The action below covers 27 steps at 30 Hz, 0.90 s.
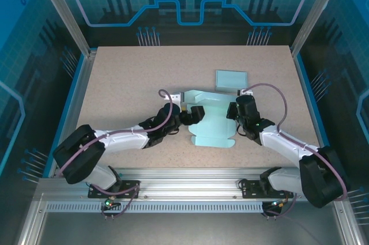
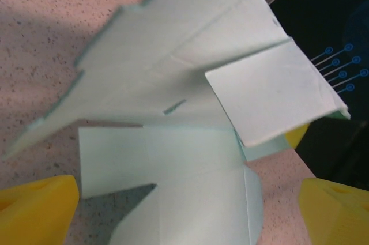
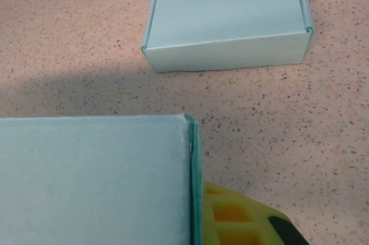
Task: Fold the paper box
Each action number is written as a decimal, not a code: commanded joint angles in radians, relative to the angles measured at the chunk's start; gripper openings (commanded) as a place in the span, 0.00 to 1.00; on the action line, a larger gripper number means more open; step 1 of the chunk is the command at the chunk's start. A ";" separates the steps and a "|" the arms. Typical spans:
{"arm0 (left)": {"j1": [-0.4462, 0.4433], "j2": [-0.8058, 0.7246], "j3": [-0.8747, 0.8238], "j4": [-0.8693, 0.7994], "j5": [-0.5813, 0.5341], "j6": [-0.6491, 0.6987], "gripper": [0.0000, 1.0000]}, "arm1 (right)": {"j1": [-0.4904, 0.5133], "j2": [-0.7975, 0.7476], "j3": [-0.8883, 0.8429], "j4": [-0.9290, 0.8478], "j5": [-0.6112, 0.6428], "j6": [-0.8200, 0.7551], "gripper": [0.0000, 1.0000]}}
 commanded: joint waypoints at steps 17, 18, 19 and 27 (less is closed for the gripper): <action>0.009 0.139 0.087 0.070 0.073 -0.003 0.99 | 0.006 -0.026 -0.002 -0.009 -0.001 0.009 0.00; 0.008 0.143 0.089 0.083 0.077 0.005 0.96 | 0.007 -0.027 -0.002 -0.009 -0.001 0.008 0.00; 0.009 0.145 0.089 0.096 0.078 0.015 0.93 | 0.009 -0.028 -0.002 -0.010 0.000 0.007 0.00; 0.006 0.140 0.103 0.112 0.089 0.079 0.82 | 0.010 -0.012 -0.004 -0.006 0.004 0.004 0.00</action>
